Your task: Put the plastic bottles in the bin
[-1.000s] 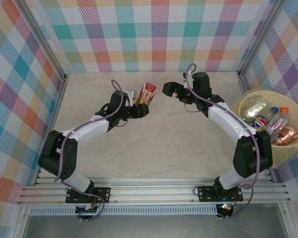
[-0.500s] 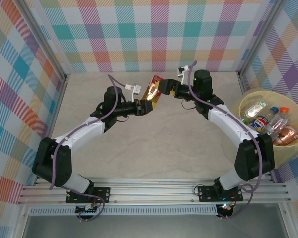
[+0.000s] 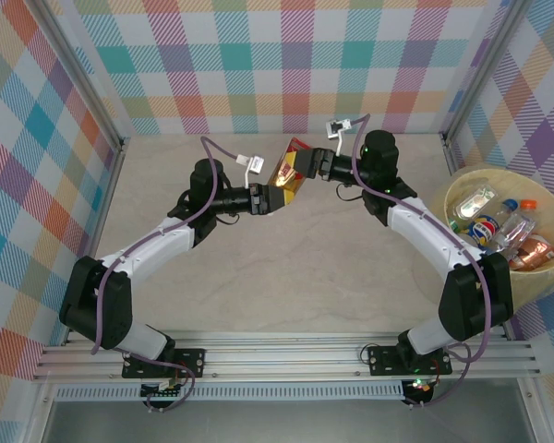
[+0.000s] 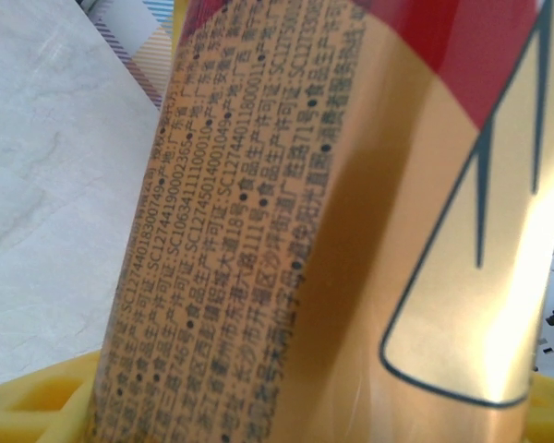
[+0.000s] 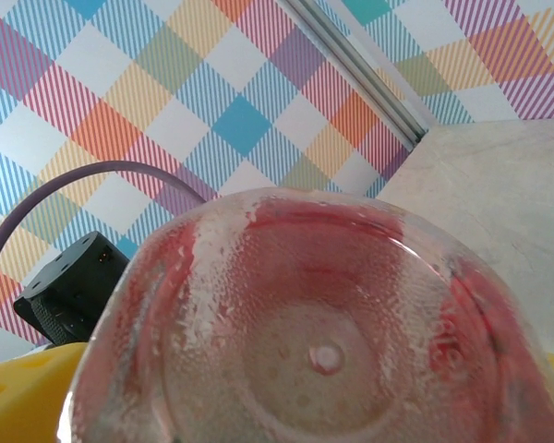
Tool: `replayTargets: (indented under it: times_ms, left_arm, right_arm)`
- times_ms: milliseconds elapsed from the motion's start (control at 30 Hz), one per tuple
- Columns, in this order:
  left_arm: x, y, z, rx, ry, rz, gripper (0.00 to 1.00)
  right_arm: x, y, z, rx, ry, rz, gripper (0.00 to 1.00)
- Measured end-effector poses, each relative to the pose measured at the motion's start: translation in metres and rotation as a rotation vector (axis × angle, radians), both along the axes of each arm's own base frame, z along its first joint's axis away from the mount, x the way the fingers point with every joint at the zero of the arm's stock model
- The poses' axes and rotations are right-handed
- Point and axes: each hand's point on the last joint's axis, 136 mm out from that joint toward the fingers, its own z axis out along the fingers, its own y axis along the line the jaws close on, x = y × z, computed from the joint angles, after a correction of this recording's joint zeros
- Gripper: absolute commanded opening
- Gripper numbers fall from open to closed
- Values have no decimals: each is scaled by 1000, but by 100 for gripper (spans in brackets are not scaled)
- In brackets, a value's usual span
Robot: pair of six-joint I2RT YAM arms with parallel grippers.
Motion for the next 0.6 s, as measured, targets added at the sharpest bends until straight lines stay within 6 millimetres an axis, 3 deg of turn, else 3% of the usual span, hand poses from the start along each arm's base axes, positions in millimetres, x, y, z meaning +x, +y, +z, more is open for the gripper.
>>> replayTargets:
  times_ms: [200,400,600]
  left_arm:
    - [-1,-2,5,-6,-10,-6,52]
    - [1,-3,3,-1,-1,-5,55]
    - [0,-5,6,-4,-13,-19,76]
  right_arm:
    - [-1,3,-3,-15,-8,-3,69]
    - [0,3,-5,-27,2,-26,60]
    - [-1,0,-1,-34,-3,-48,58]
